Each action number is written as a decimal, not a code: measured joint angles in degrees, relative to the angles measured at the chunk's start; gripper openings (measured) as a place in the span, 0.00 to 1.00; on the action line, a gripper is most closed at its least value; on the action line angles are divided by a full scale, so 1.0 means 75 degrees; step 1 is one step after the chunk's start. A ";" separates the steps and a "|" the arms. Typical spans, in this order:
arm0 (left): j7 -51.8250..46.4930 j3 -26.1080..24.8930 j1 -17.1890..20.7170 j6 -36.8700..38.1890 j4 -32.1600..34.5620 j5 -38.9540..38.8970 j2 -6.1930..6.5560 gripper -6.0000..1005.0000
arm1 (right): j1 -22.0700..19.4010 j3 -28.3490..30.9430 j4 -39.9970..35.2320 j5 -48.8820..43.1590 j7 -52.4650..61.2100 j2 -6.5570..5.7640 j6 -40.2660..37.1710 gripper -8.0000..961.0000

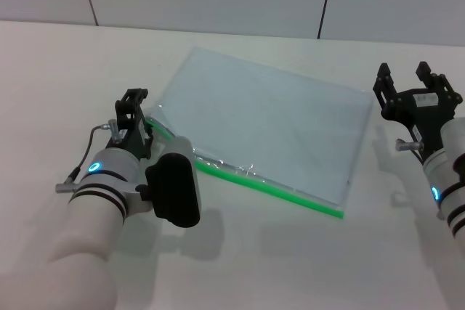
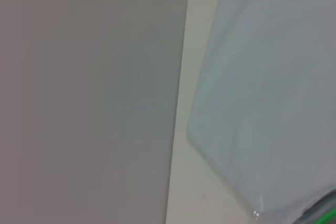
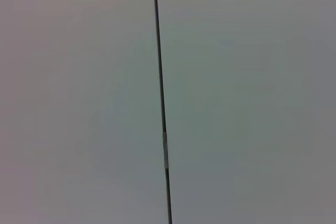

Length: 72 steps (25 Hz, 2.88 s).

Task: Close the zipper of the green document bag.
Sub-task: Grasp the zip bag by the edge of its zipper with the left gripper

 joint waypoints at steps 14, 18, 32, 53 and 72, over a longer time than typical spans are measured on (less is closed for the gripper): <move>-0.0003 0.0000 -0.0125 0.0179 -0.0241 0.0000 -0.0006 0.56 | 0.0016 0.0001 -0.0124 -0.0002 -0.0155 0.0005 0.0071 0.66; -0.0032 -0.0005 -0.0213 0.0239 -0.0337 -0.0007 -0.0005 0.55 | 0.0021 0.0001 -0.0129 -0.0001 -0.0167 0.0002 0.0070 0.66; -0.0046 -0.0012 -0.0329 0.0594 -0.0639 -0.0012 -0.0017 0.54 | 0.0052 0.0001 -0.0122 0.0000 -0.0181 0.0000 0.0069 0.66; 0.0052 0.0091 -0.0544 0.0880 -0.0649 0.0060 -0.0019 0.52 | 0.0077 -0.0010 -0.0121 -0.0003 -0.0181 0.0006 0.0069 0.66; 0.0370 0.0195 -0.0565 0.1065 -0.0589 0.0100 -0.0041 0.50 | 0.0092 -0.0011 -0.0122 -0.0115 -0.0181 0.0012 0.0068 0.65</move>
